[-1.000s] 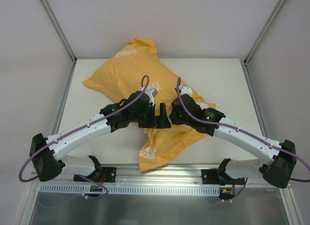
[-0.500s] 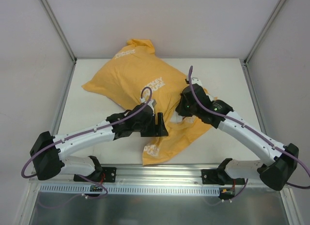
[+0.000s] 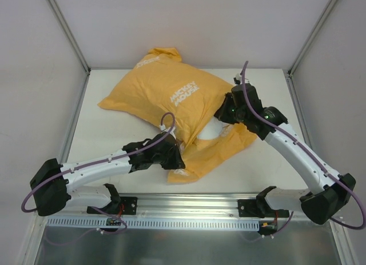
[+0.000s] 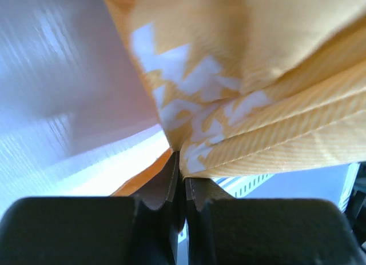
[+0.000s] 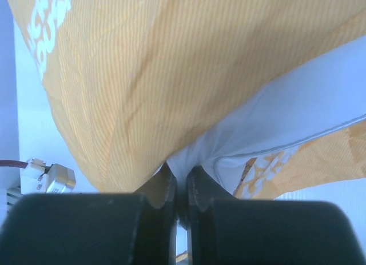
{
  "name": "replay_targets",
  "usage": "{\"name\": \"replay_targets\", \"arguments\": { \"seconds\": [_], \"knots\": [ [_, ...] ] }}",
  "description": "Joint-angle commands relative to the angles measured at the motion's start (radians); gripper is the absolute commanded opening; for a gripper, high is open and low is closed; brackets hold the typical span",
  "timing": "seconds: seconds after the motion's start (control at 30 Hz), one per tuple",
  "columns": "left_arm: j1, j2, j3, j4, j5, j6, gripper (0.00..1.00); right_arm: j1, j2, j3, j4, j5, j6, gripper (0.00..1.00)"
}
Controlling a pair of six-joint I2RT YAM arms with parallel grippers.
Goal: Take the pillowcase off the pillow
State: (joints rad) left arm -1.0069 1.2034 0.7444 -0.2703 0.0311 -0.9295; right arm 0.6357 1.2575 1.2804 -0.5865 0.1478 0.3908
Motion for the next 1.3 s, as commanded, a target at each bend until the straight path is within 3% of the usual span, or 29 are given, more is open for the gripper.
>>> {"name": "replay_targets", "arguments": {
  "seconds": [0.0,0.2,0.57,0.67,0.8,0.97,1.03,1.1,1.13,1.23,1.27],
  "knots": [
    [0.034,-0.042,-0.048,-0.056,-0.062,-0.026,0.00,-0.083,-0.141,0.069,0.146,-0.002,0.025,0.01],
    [0.166,-0.002,-0.056,-0.056,-0.083,0.014,0.00,-0.139,-0.188,0.102,0.109,-0.045,0.014,0.01],
    [0.215,0.143,-0.036,-0.060,-0.071,0.046,0.00,-0.243,-0.098,0.217,0.102,-0.183,0.016,0.01],
    [0.292,0.142,-0.033,-0.058,-0.044,0.035,0.00,-0.245,-0.125,0.208,0.076,-0.208,-0.016,0.01],
    [0.433,0.130,-0.017,-0.060,0.016,0.089,0.00,-0.264,-0.251,0.110,0.001,-0.208,-0.076,0.01],
    [0.634,0.053,-0.037,-0.063,0.088,0.138,0.00,-0.390,-0.452,-0.114,-0.131,-0.220,-0.135,0.01],
    [0.646,0.026,-0.027,-0.070,0.108,0.167,0.00,-0.445,-0.498,-0.215,-0.142,-0.255,-0.136,0.01],
    [0.646,0.015,0.007,-0.082,0.156,0.195,0.11,-0.453,-0.510,-0.266,-0.144,-0.298,-0.133,0.01],
    [0.646,-0.010,0.019,-0.099,0.199,0.198,0.31,-0.455,-0.514,-0.303,-0.142,-0.307,-0.132,0.01],
    [0.639,-0.101,0.094,-0.131,0.217,0.215,0.69,-0.455,-0.520,-0.349,-0.138,-0.346,-0.151,0.01],
    [0.631,-0.123,0.122,-0.141,0.213,0.228,0.72,-0.455,-0.523,-0.358,-0.134,-0.356,-0.158,0.01]
  ]
}}
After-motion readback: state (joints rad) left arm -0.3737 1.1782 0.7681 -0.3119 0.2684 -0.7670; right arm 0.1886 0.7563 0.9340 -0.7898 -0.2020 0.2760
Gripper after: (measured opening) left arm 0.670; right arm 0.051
